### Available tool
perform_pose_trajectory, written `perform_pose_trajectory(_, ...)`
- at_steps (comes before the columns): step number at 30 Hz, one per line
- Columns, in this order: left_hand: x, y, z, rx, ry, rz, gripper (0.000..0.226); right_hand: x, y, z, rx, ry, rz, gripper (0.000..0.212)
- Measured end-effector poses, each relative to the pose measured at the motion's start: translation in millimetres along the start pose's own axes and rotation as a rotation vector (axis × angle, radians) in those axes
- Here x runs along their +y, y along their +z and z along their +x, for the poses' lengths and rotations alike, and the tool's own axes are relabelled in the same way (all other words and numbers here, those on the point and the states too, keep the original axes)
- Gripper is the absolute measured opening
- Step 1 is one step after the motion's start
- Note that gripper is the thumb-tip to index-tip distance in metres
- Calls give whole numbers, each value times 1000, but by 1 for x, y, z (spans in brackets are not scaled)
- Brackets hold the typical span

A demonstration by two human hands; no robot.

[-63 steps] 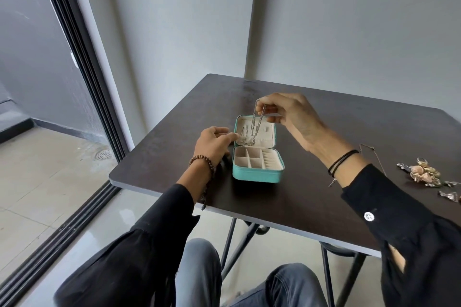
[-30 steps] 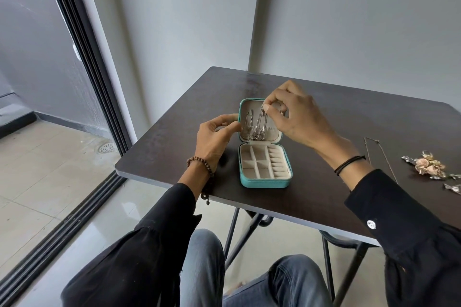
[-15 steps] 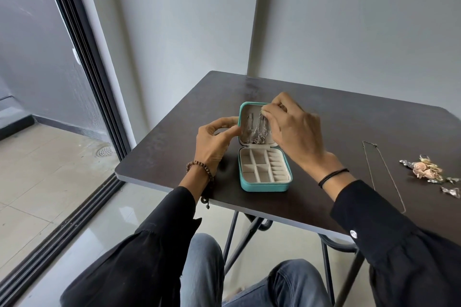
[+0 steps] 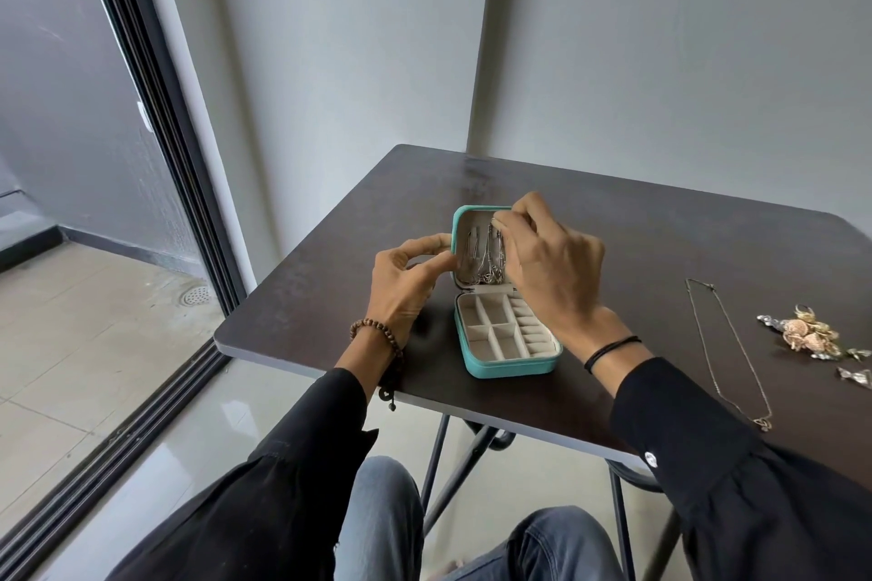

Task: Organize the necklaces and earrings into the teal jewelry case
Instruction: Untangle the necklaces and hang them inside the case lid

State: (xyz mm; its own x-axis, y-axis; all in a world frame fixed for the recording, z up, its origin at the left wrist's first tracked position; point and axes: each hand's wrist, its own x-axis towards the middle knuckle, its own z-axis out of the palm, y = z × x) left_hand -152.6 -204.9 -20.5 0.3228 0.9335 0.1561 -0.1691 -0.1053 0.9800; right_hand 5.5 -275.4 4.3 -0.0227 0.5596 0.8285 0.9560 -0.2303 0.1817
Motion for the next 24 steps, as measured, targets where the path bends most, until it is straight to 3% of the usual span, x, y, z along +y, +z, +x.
perform_pose_trajectory(4, -1, -1, 1, -5, -1, 13, 18, -2, 2, -1, 49, 60, 10, 5)
perform_pose_trajectory(7, -1, -1, 1, -7, 1, 14, 17, -1, 1, 2, 91, 90, 43, 18)
perform_pose_trajectory(24, 3, -3, -3, -48, 1, 7, 19, 3, 5, -2, -72, -58, 114, 6)
